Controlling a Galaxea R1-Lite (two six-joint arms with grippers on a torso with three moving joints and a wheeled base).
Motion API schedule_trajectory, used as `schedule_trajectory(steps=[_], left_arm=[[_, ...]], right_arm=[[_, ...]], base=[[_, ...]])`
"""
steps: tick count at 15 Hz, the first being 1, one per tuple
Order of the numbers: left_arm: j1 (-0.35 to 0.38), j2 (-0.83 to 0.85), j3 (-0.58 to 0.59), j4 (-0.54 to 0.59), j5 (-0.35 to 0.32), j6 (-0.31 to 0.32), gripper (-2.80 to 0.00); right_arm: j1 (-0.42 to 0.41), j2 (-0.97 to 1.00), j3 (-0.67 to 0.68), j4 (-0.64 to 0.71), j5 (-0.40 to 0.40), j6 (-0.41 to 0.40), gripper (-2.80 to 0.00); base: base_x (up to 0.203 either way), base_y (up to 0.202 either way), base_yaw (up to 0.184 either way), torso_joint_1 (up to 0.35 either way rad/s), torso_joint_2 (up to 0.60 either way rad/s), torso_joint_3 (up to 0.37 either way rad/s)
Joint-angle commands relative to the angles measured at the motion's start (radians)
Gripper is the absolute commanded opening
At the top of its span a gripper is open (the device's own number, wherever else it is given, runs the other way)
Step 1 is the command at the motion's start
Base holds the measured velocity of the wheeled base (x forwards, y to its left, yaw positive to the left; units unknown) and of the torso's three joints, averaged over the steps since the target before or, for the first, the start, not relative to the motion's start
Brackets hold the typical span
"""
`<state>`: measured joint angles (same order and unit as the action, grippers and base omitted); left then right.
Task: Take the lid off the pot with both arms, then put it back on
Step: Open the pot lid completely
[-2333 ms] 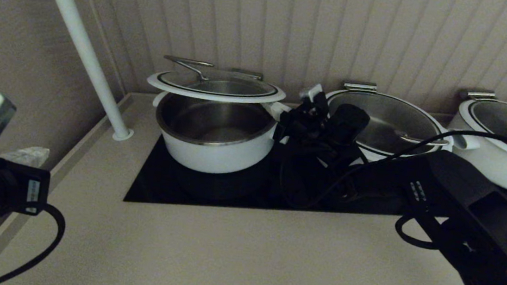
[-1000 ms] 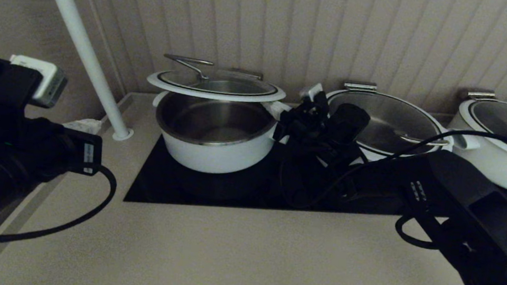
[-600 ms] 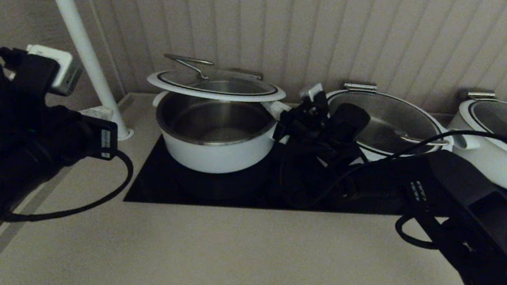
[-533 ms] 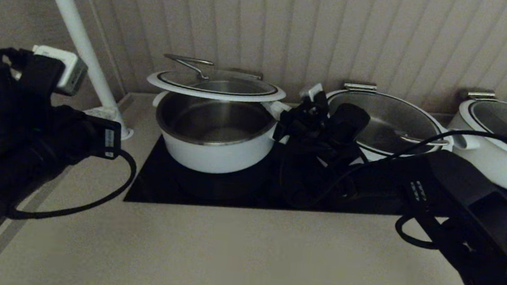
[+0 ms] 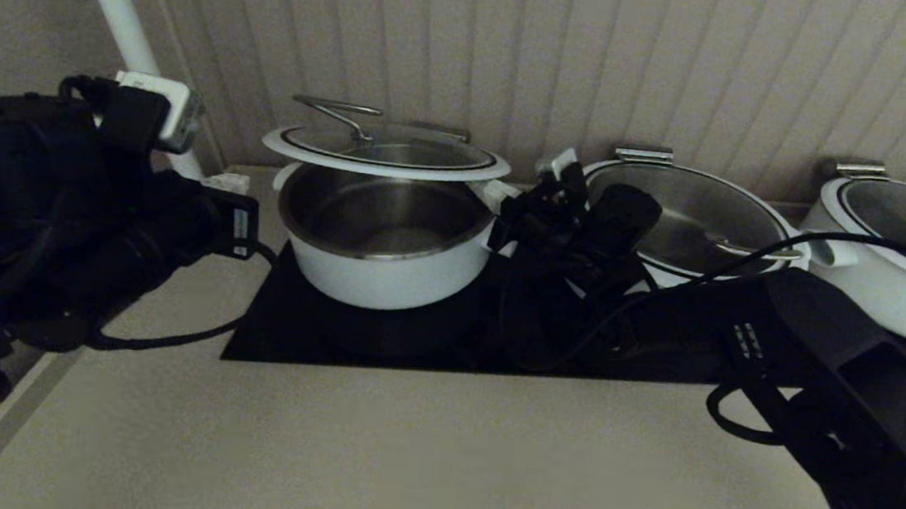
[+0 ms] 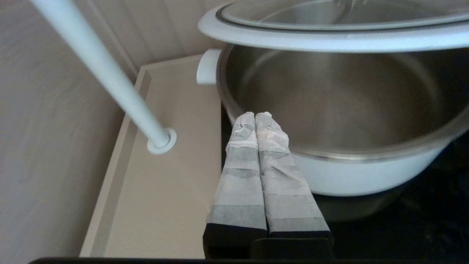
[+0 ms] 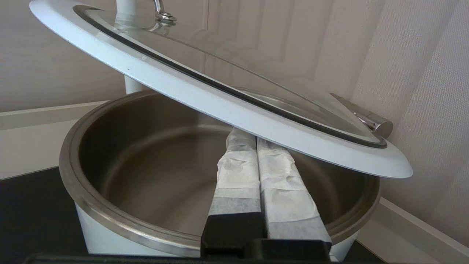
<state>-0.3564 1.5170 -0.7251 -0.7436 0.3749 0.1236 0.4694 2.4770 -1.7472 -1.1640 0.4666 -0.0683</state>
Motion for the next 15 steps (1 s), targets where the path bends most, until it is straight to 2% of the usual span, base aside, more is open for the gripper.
schedule_trajectory(steps=[1,11,15], left_arm=[[-0.001,0.045,-0.008,-0.015,0.001,-0.004,-2.8],[-0.001,0.174,-0.168,-0.023,-0.001,-0.086,-2.8],[-0.001,0.198,-0.182,-0.023,-0.001,-0.104,-2.8]], right_arm=[[0.001,-0.001,0.0,-0.008,0.003,-0.001,-2.8],[0.002,0.002,0.0,-0.006,0.004,-0.001,-2.8],[0.0,0.002,0.0,-0.005,0.004,-0.001,-2.8]], base=[[0.0,0.0,0.0,0.0,0.0,0.0],[0.0,0.0,0.0,0.0,0.0,0.0],[0.0,0.0,0.0,0.0,0.0,0.0]])
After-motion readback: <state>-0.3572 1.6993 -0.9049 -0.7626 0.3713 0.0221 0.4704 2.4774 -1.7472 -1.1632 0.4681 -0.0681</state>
